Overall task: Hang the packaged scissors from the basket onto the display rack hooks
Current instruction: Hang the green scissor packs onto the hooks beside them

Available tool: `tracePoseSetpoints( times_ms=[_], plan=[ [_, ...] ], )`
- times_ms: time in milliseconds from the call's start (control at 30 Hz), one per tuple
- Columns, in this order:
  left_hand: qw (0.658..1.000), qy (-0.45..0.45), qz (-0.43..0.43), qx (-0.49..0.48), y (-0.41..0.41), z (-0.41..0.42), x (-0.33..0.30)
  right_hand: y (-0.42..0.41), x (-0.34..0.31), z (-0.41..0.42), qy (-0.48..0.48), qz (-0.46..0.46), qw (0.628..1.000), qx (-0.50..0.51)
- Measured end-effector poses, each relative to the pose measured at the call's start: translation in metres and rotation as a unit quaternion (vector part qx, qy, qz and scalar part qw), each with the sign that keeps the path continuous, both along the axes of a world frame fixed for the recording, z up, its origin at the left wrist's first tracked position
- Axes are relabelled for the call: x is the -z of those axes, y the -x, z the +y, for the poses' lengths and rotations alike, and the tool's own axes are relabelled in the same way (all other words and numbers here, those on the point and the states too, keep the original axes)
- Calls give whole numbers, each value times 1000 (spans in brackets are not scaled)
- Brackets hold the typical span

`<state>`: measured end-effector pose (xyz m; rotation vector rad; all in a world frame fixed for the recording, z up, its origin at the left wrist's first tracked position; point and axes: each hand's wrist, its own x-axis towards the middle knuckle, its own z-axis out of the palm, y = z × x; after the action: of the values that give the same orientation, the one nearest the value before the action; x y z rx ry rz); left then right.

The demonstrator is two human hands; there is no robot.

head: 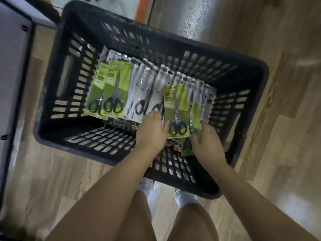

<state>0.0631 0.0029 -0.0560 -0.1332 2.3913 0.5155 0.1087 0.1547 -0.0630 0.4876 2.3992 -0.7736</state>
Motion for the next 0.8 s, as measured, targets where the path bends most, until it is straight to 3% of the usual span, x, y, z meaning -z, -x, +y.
tracePoseSetpoints(
  times_ms=[267,367,533,800],
  plan=[
    [999,22,-20,-31,40,24,88,49,97,-7,-47,-53,991,114],
    [991,12,-71,-117,61,40,101,50,116,-1,-56,-71,988,125],
    [985,106,-43,-131,55,63,119,50,125,-1,-69,-89,977,180],
    [961,-78,-55,-259,61,34,106,46,132,6,11,-141,937,319]
  ],
)
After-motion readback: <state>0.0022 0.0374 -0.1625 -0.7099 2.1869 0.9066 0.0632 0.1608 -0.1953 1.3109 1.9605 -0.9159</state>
